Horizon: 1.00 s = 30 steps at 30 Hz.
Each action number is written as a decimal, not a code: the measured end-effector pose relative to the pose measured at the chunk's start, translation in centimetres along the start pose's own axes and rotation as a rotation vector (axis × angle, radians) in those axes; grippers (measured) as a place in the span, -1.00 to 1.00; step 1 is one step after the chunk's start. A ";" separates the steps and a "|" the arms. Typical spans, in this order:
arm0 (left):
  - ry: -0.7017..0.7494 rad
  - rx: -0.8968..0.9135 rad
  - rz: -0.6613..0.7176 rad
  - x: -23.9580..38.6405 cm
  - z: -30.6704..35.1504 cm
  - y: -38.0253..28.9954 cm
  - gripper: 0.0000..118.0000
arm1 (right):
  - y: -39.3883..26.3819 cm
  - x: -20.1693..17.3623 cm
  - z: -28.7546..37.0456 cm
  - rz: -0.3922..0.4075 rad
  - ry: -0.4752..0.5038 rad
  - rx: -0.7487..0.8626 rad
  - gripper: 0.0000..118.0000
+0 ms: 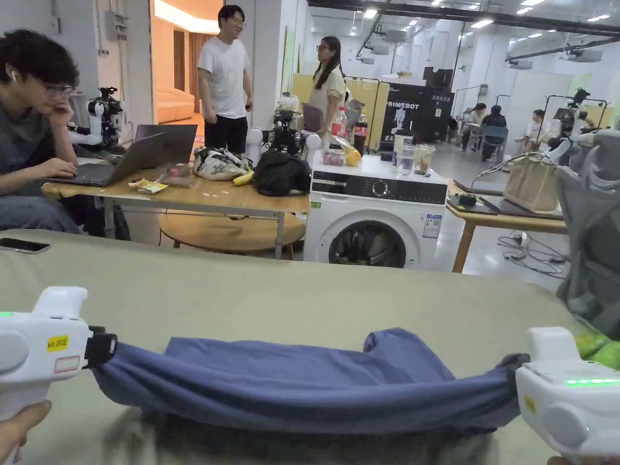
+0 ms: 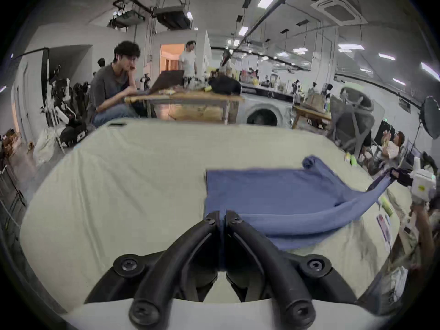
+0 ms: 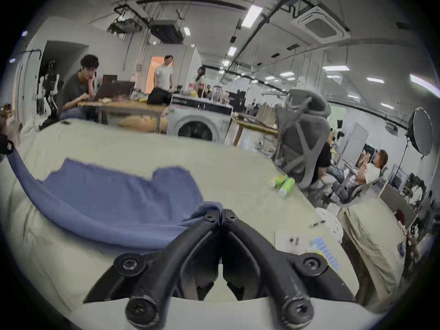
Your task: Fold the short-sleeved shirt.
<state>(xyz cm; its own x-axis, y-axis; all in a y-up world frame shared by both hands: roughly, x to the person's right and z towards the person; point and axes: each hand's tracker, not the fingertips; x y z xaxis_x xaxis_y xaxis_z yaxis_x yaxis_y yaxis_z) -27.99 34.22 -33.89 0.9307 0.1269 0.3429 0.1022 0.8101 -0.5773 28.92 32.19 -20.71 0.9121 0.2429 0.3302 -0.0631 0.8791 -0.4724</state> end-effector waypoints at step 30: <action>0.017 -0.096 0.039 2.0 -2.1 -9.8 -0.30 | -9.8 -2.9 -0.4 -0.069 0.052 -0.189 0.00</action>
<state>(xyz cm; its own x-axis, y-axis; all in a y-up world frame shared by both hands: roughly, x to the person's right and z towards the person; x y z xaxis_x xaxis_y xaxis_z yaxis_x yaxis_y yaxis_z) -26.41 25.27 -29.10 0.9403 0.1471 0.3069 0.0982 0.7462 -0.6585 27.02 22.72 -17.36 0.9317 0.1588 0.3266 0.0730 0.7991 -0.5968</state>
